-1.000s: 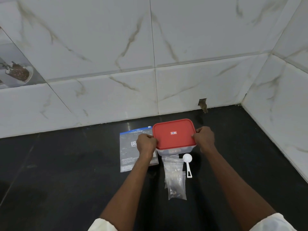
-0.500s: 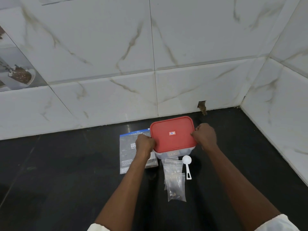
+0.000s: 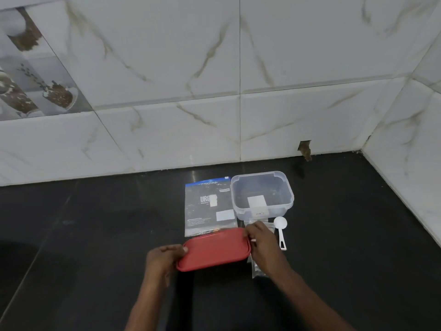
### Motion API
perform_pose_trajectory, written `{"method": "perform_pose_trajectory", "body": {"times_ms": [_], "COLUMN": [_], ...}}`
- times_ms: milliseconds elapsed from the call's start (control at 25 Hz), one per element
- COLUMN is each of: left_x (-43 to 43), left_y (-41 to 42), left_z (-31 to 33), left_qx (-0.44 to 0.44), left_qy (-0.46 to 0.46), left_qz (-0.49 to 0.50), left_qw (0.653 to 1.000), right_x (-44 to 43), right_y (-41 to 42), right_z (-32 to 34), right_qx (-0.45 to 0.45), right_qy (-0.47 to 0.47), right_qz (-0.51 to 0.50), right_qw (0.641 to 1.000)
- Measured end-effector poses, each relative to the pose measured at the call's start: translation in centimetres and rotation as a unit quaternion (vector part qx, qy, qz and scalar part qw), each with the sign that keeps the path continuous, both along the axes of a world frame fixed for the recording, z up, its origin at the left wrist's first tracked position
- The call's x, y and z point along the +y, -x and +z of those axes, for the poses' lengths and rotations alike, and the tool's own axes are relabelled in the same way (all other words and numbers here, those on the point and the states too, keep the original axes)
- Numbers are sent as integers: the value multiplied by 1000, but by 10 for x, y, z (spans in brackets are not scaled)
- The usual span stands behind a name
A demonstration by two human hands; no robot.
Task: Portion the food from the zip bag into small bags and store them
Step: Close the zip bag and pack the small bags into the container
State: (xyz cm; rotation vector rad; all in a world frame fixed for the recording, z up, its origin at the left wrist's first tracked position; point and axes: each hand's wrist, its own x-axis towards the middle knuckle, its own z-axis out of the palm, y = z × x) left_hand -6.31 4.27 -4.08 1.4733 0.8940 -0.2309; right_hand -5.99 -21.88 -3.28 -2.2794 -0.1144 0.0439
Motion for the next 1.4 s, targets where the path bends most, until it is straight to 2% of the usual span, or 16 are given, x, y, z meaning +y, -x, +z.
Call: {"method": "perform_pose_trajectory", "body": {"times_ms": [120,200,320,560,720,840,960,1040,1160,1280,1400], "left_x": [3,0,-8,-10,-5,-8,-19,-34,-80,-125,-146], "left_y": [6,4,-1,-6,-4,-3,1,6,15,27,27], "left_z": [-23,-29,-23,-28,-32,-25,-15,-7,0,-3,-13], "left_qx": [24,34,31,34,65,51,22,-31,-107,-145,-162], "left_qy": [-38,-96,-171,-245,-273,-282,-306,-331,-282,-211,-194], "left_qz": [51,77,81,14,-26,-42,-33,-39,-132,-209,-224], "left_qw": [998,992,981,969,960,957,951,942,944,944,941], "right_x": [14,18,26,42,50,31,-17,-40,-43,-37,-41], "right_y": [7,3,-1,-6,-9,0,22,39,46,48,45], "right_z": [-12,-30,-35,-31,-26,-13,-7,-8,-19,-30,-34], "right_qx": [100,147,233,283,259,177,105,142,199,182,150], "right_qy": [15,3,-77,-133,-26,67,167,146,8,-63,-92], "right_qz": [4,-2,-48,-118,-114,-91,-163,-221,-254,-284,-280], "right_qw": [995,989,968,943,959,978,967,954,947,939,944]}}
